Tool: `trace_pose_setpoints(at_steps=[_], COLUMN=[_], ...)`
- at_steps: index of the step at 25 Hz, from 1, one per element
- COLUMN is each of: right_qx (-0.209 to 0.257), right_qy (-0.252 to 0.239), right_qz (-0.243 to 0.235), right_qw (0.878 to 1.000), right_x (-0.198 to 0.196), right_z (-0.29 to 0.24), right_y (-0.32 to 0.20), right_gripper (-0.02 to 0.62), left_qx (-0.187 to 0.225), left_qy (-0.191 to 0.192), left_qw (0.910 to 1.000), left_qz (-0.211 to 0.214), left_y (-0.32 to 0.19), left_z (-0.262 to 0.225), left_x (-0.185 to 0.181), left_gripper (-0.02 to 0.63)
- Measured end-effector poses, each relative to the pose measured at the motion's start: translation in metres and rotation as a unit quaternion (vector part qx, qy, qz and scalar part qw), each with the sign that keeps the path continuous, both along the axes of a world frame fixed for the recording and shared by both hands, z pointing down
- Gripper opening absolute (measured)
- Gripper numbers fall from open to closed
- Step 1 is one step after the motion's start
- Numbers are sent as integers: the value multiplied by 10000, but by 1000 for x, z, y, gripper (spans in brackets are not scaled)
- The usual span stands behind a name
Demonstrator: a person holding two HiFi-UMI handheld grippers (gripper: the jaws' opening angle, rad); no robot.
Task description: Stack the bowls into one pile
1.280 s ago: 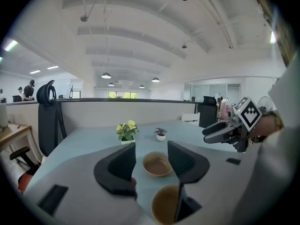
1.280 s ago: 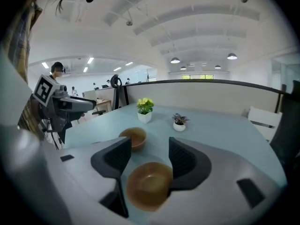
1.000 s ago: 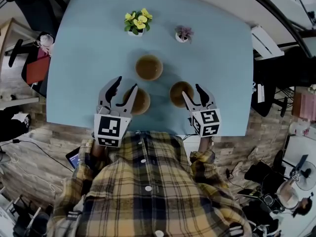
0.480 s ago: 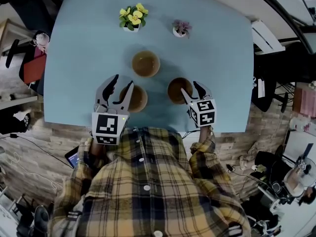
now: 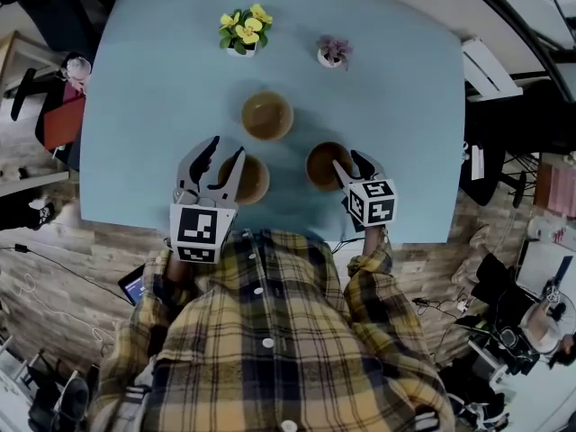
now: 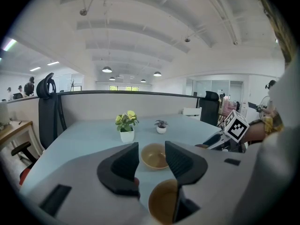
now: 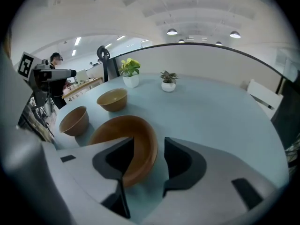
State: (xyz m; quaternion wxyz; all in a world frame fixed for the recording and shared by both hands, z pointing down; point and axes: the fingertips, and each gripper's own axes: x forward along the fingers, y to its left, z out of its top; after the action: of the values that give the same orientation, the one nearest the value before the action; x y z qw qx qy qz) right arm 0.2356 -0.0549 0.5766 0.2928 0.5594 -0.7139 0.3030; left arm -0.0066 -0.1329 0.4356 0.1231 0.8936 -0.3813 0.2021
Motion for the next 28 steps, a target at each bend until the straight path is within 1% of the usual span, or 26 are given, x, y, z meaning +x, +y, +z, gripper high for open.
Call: trace_pose_setpoints(at_steps=[3, 6, 10, 16, 18, 21, 24, 28], right_qx=[-10, -24, -54, -104, -110, -89, 13, 99], right_qy=[-88, -64, 40, -31, -75, -122, -84, 130], right_qz=[48, 36, 58, 22, 3, -32, -69, -185], right_qw=[9999, 10000, 10000, 9999, 9999, 9999, 9999, 9997], right_x=[0, -1, 2, 1, -1, -3, -4, -5], right_z=[2, 2, 2, -1, -3, -7, -13, -19], right_y=[1, 2, 4, 5, 4, 3, 0, -3], right_gripper=[179, 134, 49, 32, 29, 25, 20, 18], left_qx=[2, 11, 96, 187, 221, 255, 274, 304], left_qy=[-6, -18, -36, -102, -140, -141, -122, -121], left_qw=[10000, 10000, 9999, 9996, 9993, 9990, 9989, 9986], left_qz=[-18, -37, -90, -203, -263, -342, -368, -418], left_y=[0, 1, 0, -3, -4, -5, -6, -7], left_z=[1, 1, -1, -2, -2, -3, -3, -4], left_x=[-1, -2, -4, -9, -11, -14, -15, -18], left_gripper=[164, 154, 135, 77, 34, -3, -8, -8])
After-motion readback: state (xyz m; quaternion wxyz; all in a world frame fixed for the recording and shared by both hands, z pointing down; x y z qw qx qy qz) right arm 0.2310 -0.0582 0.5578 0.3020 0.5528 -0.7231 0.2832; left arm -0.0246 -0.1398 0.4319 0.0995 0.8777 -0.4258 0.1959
